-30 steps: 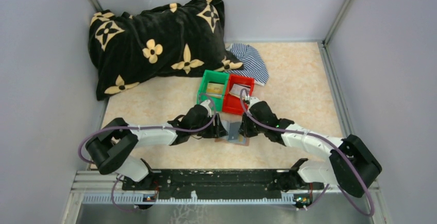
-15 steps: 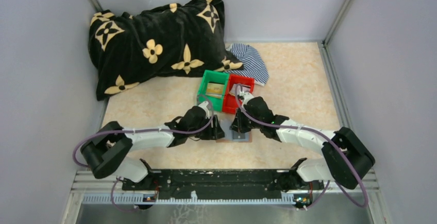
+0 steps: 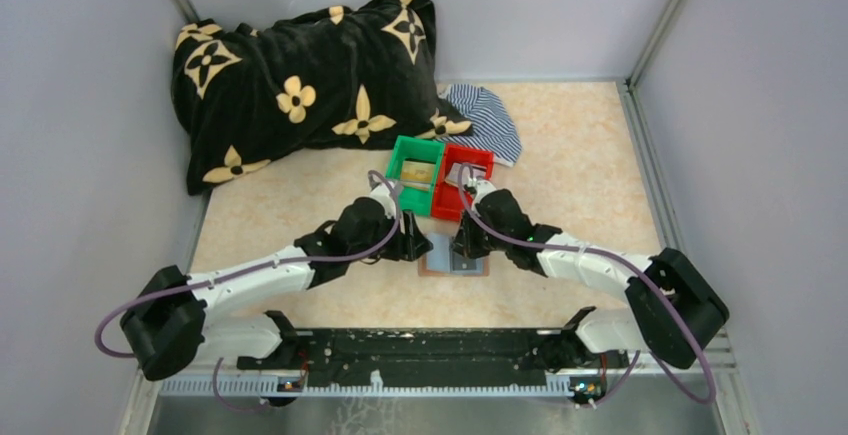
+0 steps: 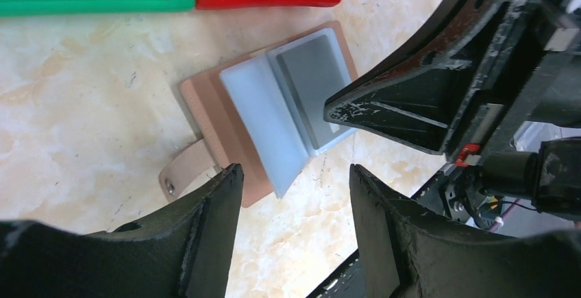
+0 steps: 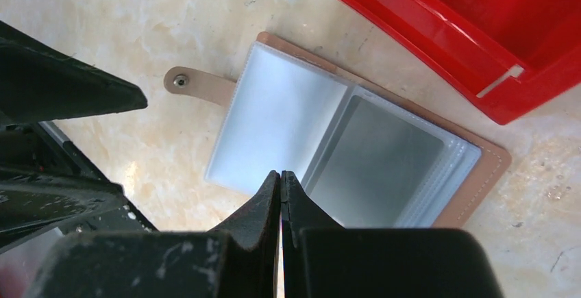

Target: Take the credit cards out of the card holder

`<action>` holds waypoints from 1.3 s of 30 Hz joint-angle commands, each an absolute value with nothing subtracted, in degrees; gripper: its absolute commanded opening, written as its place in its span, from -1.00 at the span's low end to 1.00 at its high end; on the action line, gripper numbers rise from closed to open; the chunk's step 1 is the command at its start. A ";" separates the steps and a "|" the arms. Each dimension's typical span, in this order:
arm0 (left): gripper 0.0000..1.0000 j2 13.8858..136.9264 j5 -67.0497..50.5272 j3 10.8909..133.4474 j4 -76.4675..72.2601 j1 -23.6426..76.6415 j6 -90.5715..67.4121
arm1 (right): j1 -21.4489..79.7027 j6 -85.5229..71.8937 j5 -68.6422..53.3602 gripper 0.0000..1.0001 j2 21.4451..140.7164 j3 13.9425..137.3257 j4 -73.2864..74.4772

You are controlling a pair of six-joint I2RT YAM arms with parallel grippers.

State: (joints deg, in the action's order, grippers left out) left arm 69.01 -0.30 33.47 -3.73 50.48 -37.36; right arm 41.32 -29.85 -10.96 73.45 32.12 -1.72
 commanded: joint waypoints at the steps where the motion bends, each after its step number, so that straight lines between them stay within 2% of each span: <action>1: 0.30 69.77 -4.06 35.98 -6.59 50.64 -35.12 | 40.72 -30.51 -8.28 -1.00 70.00 30.53 -1.22; 14: 0.30 85.13 -12.80 29.84 -17.48 50.64 -39.74 | 37.68 -30.14 -6.22 -1.00 65.69 26.93 2.03; 39: 0.30 88.05 -13.01 28.87 -17.14 50.67 -39.95 | 38.38 -30.45 -11.66 -1.00 76.18 25.71 -7.44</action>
State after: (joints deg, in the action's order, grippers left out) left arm 85.71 -11.86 29.12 -20.34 50.37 -40.25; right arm 38.00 -30.33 -10.85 74.22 25.50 -5.65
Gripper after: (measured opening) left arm 0.649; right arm 0.005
